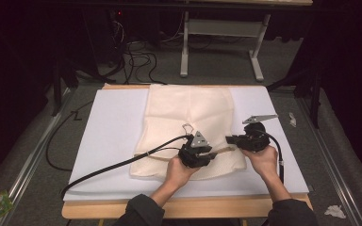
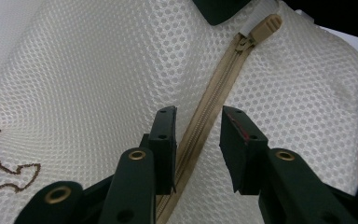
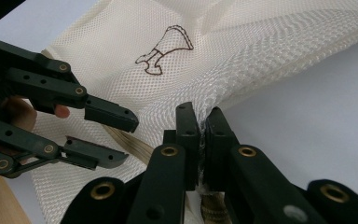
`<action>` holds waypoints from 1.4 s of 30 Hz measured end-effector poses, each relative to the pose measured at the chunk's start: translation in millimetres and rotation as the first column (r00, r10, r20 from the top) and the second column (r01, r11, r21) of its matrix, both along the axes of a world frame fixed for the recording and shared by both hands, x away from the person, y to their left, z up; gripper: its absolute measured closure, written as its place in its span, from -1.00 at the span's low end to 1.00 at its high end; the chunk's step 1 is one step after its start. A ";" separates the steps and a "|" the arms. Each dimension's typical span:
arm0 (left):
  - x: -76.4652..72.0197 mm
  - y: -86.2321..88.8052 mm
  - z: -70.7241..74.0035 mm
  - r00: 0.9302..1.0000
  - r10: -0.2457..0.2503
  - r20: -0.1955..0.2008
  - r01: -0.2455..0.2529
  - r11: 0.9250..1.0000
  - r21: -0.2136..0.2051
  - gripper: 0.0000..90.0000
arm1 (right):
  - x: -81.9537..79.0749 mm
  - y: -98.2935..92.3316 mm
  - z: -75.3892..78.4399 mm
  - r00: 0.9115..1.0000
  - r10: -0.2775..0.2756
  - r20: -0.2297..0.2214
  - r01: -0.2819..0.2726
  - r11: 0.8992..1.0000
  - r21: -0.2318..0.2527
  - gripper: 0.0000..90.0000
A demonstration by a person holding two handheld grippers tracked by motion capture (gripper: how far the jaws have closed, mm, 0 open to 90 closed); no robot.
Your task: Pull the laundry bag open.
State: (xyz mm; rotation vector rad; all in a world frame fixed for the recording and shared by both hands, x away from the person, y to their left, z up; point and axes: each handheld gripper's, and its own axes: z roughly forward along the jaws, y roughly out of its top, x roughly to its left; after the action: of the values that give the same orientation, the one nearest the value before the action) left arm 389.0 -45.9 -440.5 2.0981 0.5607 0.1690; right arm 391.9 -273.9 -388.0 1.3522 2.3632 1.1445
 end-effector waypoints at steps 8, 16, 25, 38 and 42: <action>4.6 -4.1 -6.3 1.000 0.005 -0.015 -0.004 1.000 0.020 0.54 | 1.6 6.1 0.5 1.000 0.015 -0.007 -0.015 1.000 -0.009 0.96; 4.5 -5.1 -8.0 0.999 -0.015 -0.032 0.015 1.000 -0.007 0.52 | 3.9 9.7 -0.7 1.000 0.019 -0.012 -0.019 1.000 -0.009 0.96; 3.7 -6.2 -5.0 0.999 -0.025 -0.032 0.023 0.998 -0.059 0.52 | 4.1 11.0 -1.7 1.000 0.017 -0.014 -0.017 1.000 -0.008 0.96; 1.3 -13.1 -2.1 0.999 -0.033 -0.028 0.031 0.996 -0.079 0.56 | 4.7 14.0 -3.5 1.000 0.020 -0.017 -0.020 1.000 -0.009 0.96; 0.4 -15.2 -3.2 0.999 -0.030 -0.033 0.027 0.996 -0.079 0.54 | 3.5 13.4 -4.2 1.000 0.024 -0.015 -0.024 1.000 -0.007 0.96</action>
State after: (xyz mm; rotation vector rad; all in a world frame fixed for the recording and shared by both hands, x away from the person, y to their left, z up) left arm 389.4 -61.2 -443.8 2.0343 0.5493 0.0933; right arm 395.4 -260.4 -392.1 1.3384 2.3975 1.1348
